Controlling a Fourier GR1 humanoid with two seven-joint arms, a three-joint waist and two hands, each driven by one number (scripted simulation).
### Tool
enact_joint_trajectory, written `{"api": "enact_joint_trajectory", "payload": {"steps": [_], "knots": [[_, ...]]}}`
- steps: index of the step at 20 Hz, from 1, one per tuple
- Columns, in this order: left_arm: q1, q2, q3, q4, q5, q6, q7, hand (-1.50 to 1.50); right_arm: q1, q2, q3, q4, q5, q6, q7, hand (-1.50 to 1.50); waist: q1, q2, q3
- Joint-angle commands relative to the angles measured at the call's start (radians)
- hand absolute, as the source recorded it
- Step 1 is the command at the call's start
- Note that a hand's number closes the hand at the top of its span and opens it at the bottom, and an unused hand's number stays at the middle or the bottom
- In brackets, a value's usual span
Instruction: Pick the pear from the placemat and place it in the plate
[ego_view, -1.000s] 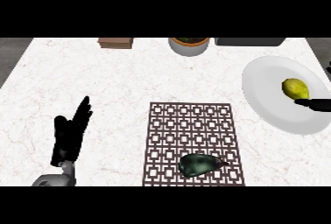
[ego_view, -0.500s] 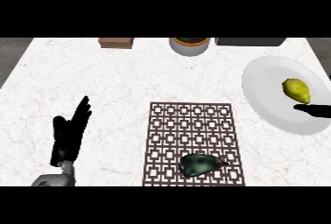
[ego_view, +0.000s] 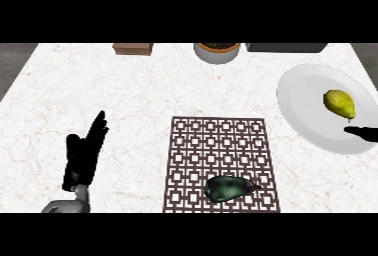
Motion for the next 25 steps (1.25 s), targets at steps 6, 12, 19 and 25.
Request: {"api": "enact_joint_trajectory", "payload": {"steps": [6, 12, 19, 25], "knots": [[0.023, 0.017, 0.007, -0.043, 0.010, -0.022, 0.025, 0.00, 0.090, -0.032, -0.026, 0.035, -0.029, -0.038, -0.086, -1.50, 0.006, 0.002, 0.002], [0.017, 0.023, 0.022, -0.002, 0.023, -0.043, -0.015, 0.00, 0.062, -0.092, -0.039, 0.042, -0.049, 0.000, -0.041, -1.50, 0.007, 0.002, 0.001], [-0.029, -0.015, 0.001, 0.003, -0.009, 0.004, 0.014, 0.00, 0.094, -0.129, -0.073, 0.055, -0.076, -0.057, -0.046, -1.50, 0.010, 0.007, 0.003], [-0.017, -0.026, -0.015, -0.054, -0.019, 0.017, 0.078, 0.00, 0.121, -0.151, -0.063, 0.058, -0.069, -0.057, -0.044, -1.50, 0.013, 0.005, 0.004]]}}
